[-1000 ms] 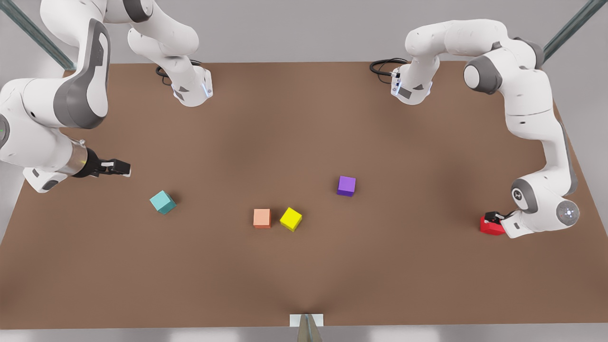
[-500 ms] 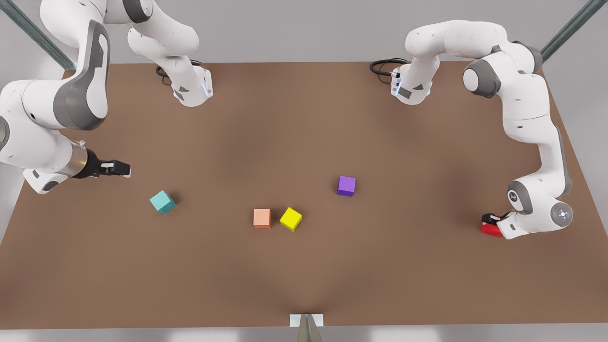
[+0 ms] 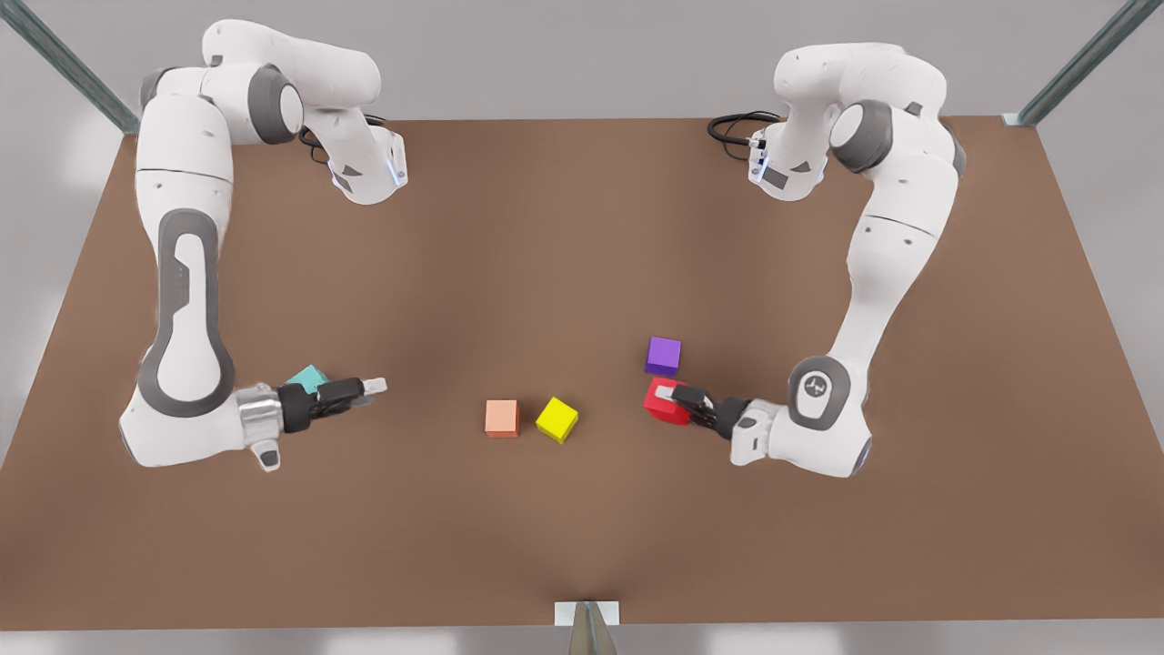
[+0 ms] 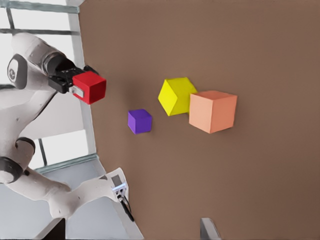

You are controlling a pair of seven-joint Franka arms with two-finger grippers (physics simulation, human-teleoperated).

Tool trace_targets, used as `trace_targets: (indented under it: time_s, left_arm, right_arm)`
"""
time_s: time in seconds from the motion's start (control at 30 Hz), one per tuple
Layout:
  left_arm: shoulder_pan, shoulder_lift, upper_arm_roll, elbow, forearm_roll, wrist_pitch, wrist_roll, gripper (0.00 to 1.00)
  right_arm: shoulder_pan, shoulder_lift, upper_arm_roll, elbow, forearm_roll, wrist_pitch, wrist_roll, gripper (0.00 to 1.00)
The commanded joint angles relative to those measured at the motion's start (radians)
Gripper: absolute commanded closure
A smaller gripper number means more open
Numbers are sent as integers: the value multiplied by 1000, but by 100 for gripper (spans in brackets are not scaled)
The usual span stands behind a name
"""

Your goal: Pick up red wooden cube and pass to hand red wooden cube and place in blue wooden cube

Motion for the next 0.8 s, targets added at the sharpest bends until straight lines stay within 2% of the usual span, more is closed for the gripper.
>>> trace_targets:
  time_s: [0.0,0.1,0.3,0.43,0.77]
  left_arm:
    - [-23,29,-37,22,-198,41,-517,35]
    - [-44,50,-114,24,-262,214,-509,35]
    - [-106,89,-122,85,-261,257,-507,35]
    - [-104,89,-122,85,-261,254,-512,35]
    - [-106,89,-119,85,-250,256,-414,35]
  right_arm:
    - [25,39,2,19,249,94,-1266,0]
    - [143,70,2,-21,418,293,-1605,0]
    - [275,119,2,-24,624,500,-1703,0]
    - [307,111,4,-64,691,536,-1817,0]
    - [301,64,154,-176,771,614,-1950,0]
